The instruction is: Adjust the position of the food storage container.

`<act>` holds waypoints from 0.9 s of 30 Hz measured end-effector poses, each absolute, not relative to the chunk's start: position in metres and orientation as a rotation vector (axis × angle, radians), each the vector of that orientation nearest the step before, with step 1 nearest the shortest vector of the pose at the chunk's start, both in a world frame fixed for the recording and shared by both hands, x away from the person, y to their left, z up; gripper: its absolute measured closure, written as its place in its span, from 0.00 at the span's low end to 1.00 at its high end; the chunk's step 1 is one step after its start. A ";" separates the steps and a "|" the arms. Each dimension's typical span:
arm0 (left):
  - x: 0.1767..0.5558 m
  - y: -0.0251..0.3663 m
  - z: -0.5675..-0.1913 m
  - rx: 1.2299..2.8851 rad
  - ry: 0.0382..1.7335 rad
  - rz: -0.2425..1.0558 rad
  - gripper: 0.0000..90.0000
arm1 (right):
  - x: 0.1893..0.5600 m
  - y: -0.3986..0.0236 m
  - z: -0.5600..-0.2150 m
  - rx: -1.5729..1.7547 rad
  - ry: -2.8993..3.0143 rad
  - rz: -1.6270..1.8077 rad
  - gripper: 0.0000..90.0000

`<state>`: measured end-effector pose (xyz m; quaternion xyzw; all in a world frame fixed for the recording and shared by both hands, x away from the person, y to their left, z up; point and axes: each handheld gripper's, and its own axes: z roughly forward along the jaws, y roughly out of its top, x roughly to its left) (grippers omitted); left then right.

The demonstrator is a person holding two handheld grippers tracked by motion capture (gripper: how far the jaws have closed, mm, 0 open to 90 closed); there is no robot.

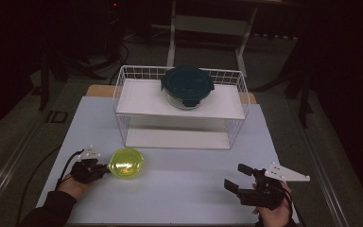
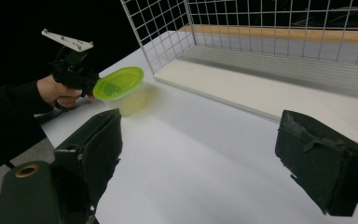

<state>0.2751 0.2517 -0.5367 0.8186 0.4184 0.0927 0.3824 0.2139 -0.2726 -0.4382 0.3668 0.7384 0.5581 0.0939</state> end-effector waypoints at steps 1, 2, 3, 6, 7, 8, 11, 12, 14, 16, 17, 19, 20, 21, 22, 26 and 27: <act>0.275 0.250 -0.537 2.086 1.064 0.231 0.99 | 0.214 -0.272 -0.438 1.089 2.190 1.658 0.16; 0.274 0.248 -0.537 2.085 1.064 0.234 0.99 | 0.214 -0.272 -0.438 1.089 2.191 1.657 0.16; 0.274 0.246 -0.537 2.082 1.055 0.223 0.99 | 0.214 -0.272 -0.438 1.089 2.190 1.660 0.16; 0.273 0.240 -0.536 2.090 1.039 0.213 0.99 | 0.214 -0.273 -0.438 1.087 2.186 1.660 0.16; 0.272 0.238 -0.535 2.097 1.031 0.216 0.99 | 0.214 -0.273 -0.438 1.088 2.184 1.663 0.16; 0.272 0.236 -0.535 2.101 1.026 0.217 0.99 | 0.214 -0.273 -0.438 1.090 2.184 1.664 0.16; 0.273 0.233 -0.536 2.104 1.018 0.206 0.99 | 0.214 -0.273 -0.438 1.090 2.189 1.662 0.16; 0.274 0.232 -0.536 2.102 1.011 0.191 0.99 | 0.214 -0.272 -0.438 1.090 2.190 1.663 0.16; 0.273 0.228 -0.536 2.115 1.002 0.195 0.99 | 0.214 -0.272 -0.438 1.090 2.190 1.663 0.16; 0.273 0.225 -0.536 2.118 0.994 0.188 0.99 | 0.215 -0.272 -0.439 1.090 2.189 1.665 0.16; 0.274 0.224 -0.536 2.120 0.994 0.186 0.99 | 0.215 -0.273 -0.439 1.088 2.190 1.664 0.16; 0.275 0.223 -0.536 2.120 1.003 0.186 0.99 | 0.215 -0.272 -0.439 1.091 2.192 1.663 0.16; 0.276 0.224 -0.536 2.119 1.008 0.189 0.99 | 0.215 -0.272 -0.439 1.091 2.193 1.663 0.16; 0.277 0.226 -0.535 2.121 1.013 0.196 0.99 | 0.215 -0.272 -0.439 1.091 2.194 1.663 0.16; 0.278 0.227 -0.535 2.116 1.022 0.193 0.99 | 0.215 -0.272 -0.439 1.090 2.194 1.663 0.16; 0.280 0.234 -0.529 2.089 1.039 0.198 0.99 | 0.214 -0.273 -0.438 1.088 2.189 1.664 0.16; 0.280 0.235 -0.528 2.081 1.039 0.204 0.99 | 0.214 -0.273 -0.438 1.088 2.189 1.664 0.16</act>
